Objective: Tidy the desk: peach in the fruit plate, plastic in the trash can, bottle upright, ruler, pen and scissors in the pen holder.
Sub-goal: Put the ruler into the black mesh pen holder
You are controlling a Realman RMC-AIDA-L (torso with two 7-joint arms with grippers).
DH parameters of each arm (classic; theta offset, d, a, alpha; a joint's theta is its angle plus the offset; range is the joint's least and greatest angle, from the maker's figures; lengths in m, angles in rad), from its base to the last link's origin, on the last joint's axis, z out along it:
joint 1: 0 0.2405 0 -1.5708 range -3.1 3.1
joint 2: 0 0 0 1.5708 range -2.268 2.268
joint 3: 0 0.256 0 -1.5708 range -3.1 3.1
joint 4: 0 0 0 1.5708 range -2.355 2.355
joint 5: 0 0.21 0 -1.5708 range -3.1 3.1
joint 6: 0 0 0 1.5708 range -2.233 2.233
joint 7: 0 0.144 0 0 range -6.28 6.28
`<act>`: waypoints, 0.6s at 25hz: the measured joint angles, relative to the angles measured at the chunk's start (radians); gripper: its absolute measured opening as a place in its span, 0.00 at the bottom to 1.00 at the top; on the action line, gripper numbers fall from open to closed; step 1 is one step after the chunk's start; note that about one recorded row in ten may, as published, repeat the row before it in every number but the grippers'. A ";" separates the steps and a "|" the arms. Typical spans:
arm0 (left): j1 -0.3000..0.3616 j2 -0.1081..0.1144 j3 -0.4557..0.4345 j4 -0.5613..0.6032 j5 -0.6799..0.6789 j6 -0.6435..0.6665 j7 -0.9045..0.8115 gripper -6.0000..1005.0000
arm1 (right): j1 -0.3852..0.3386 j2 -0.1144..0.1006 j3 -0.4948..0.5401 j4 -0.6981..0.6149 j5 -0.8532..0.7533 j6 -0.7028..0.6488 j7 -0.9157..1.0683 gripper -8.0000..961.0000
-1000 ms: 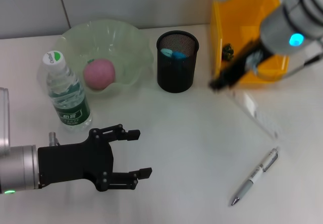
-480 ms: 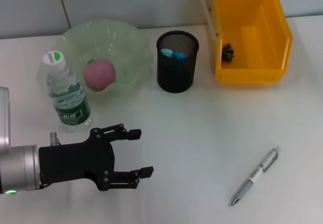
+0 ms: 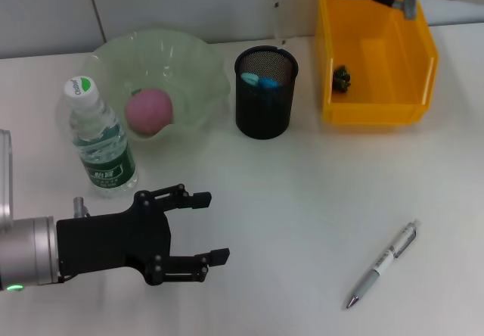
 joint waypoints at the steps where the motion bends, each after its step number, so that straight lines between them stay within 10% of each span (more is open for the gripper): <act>1: 0.001 0.002 0.000 0.000 0.000 0.001 0.000 0.84 | -0.002 0.000 -0.013 0.016 0.006 0.022 0.000 0.40; 15: 0.003 0.007 0.000 0.000 0.000 0.004 0.000 0.84 | -0.010 0.001 -0.084 0.124 0.049 0.168 -0.001 0.40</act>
